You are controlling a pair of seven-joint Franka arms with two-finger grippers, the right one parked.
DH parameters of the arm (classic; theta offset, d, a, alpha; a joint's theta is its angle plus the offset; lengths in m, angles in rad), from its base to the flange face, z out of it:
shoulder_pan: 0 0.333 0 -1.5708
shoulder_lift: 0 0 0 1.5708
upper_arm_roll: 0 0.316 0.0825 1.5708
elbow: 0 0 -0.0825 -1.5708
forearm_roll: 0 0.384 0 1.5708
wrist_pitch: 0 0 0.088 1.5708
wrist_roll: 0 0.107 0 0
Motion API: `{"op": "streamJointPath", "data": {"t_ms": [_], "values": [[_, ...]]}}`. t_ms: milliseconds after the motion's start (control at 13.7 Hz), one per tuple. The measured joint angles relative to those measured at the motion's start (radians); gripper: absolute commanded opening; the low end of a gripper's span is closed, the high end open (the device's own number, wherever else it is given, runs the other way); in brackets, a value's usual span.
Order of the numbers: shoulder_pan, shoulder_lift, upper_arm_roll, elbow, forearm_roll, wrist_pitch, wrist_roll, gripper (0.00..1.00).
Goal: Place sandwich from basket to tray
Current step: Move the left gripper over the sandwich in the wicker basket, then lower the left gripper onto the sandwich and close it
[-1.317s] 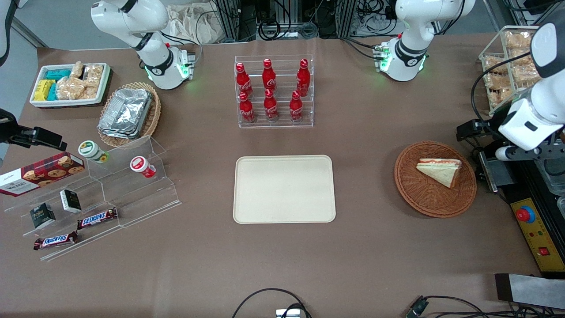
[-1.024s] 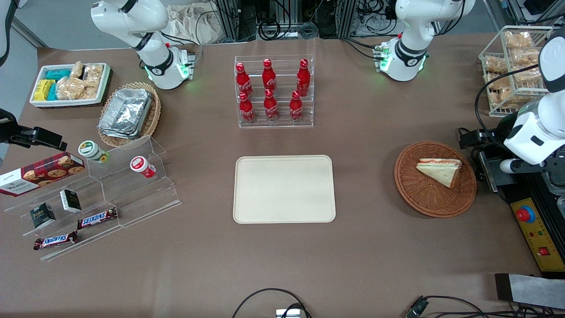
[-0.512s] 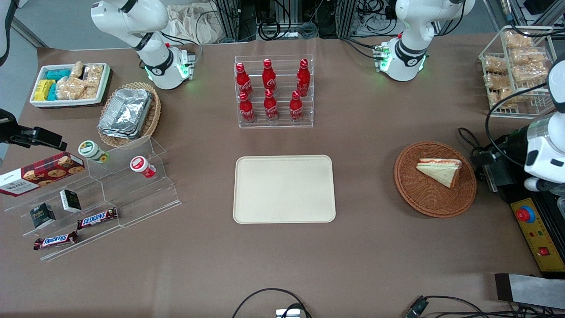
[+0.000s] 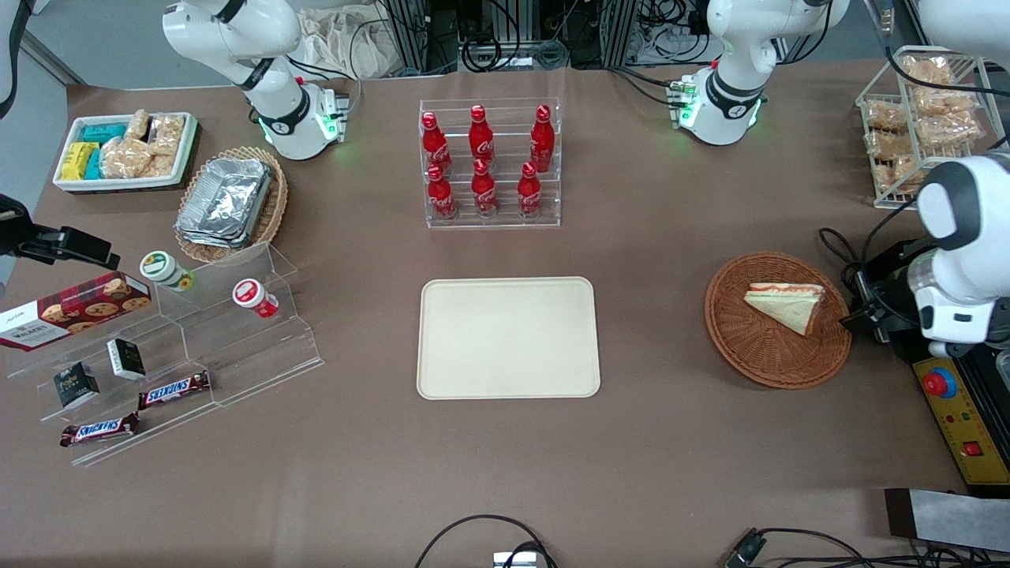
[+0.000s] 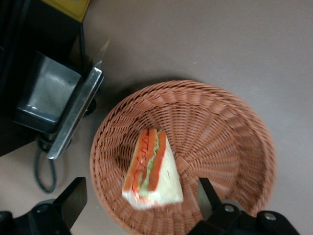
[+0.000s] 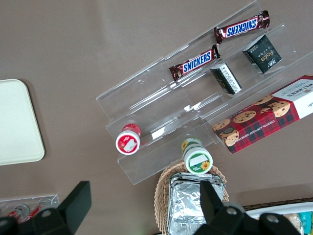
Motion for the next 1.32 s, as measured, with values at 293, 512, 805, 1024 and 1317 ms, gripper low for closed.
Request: {"op": "streamJointPath", "data": {"t_ms": [293, 512, 805, 1024, 1317], "values": [[-0.001, -0.024, 0.004, -0.196, 0.0, 0.162, -0.063, 1.0], [-0.001, -0.039, 0.005, -0.243, 0.0, 0.162, -0.084, 1.0], [0.024, -0.031, 0.014, -0.273, -0.009, 0.164, -0.094, 1.0], [0.021, -0.007, 0.01, -0.277, -0.044, 0.195, -0.108, 1.0], [-0.022, 0.005, 0.002, -0.273, -0.047, 0.203, -0.159, 1.0]]}}
